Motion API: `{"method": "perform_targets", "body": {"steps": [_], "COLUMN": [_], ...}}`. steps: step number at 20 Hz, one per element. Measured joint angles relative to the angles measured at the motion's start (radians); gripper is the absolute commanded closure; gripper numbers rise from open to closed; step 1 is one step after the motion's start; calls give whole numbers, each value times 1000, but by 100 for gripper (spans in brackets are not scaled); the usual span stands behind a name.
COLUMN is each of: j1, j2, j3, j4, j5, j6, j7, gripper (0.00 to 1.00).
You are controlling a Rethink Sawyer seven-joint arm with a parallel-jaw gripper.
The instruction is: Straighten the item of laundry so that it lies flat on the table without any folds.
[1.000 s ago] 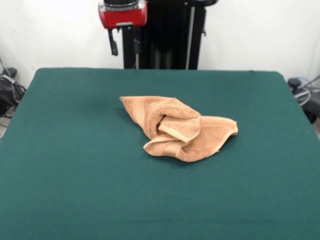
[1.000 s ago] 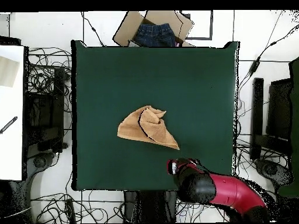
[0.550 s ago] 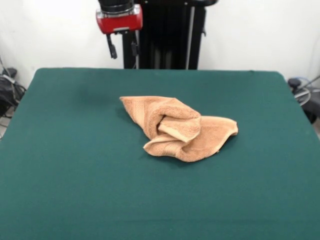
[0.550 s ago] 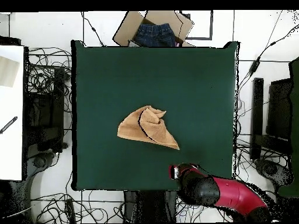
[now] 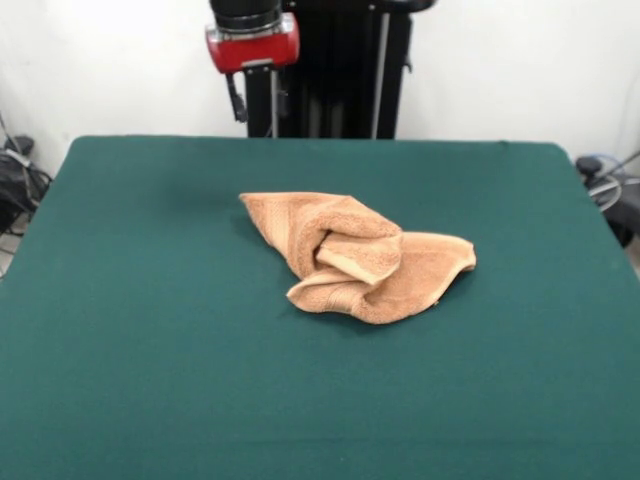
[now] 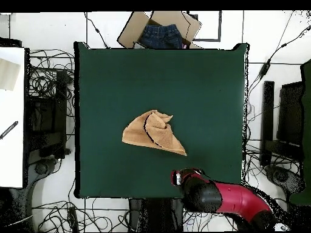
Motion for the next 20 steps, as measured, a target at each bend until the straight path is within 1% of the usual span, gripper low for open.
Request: {"method": "perform_targets", "body": {"steps": [4, 8, 12, 13, 14, 17, 18, 20], "j1": [48, 135, 199, 220, 259, 309, 358, 411], "j2": [-13, -38, -56, -63, -75, -85, -92, -99], "j3": [0, 0, -6, -11, -18, -27, -40, -62], "j4": [1, 4, 8, 10, 13, 16, 21, 29], "j5": [0, 5, 19, 26, 40, 60, 84, 109], "j6": [-10, -26, -38, -42, -48, -58, -71, -87], "j7": [0, 0, 0, 0, 1, 2, 6, 12], "gripper": [0, 0, 0, 0, 0, 0, 0, 0]}}
